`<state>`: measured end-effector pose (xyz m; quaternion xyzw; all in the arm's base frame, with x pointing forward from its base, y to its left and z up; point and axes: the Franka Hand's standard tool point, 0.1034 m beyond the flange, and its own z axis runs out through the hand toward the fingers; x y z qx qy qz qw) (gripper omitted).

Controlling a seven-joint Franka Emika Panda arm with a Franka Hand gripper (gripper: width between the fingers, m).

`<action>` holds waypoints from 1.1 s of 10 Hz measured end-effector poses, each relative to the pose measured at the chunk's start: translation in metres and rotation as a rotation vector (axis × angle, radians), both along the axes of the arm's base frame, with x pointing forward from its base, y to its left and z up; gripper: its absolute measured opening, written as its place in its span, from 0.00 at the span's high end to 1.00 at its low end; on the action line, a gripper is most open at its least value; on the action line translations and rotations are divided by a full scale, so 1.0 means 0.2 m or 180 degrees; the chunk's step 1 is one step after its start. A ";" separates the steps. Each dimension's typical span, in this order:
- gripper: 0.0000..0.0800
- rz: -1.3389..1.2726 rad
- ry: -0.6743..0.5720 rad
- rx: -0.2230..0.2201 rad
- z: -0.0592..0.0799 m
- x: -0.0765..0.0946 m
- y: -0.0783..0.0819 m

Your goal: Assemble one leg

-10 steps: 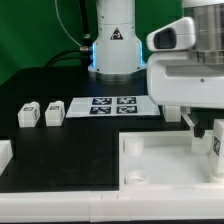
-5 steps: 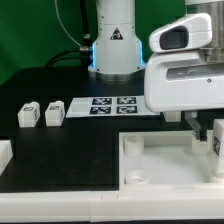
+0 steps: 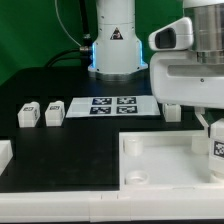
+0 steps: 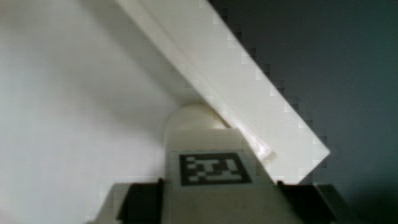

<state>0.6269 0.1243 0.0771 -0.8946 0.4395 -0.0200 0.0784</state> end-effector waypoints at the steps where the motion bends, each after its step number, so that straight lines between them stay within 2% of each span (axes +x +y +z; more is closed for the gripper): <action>1: 0.62 -0.0571 0.0029 0.0105 0.00 0.00 0.01; 3: 0.63 -0.1603 0.0102 0.0419 -0.01 0.00 0.02; 4: 0.63 -0.1765 0.0130 0.0488 -0.01 0.01 0.01; 6: 0.63 -0.1553 0.0108 0.0460 -0.01 0.00 0.02; 7: 0.63 -0.1284 0.0097 0.0396 -0.01 0.00 0.02; 8: 0.63 -0.0595 0.0048 0.0240 0.01 0.01 0.03; 10: 0.24 0.0114 -0.0039 0.0129 0.01 0.01 0.02; 11: 0.20 0.0439 -0.0084 0.0081 0.01 0.01 0.02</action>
Offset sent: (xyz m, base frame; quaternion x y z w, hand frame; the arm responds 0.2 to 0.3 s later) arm 0.0170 -0.0044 0.0051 0.0501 -0.0677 0.3049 0.9487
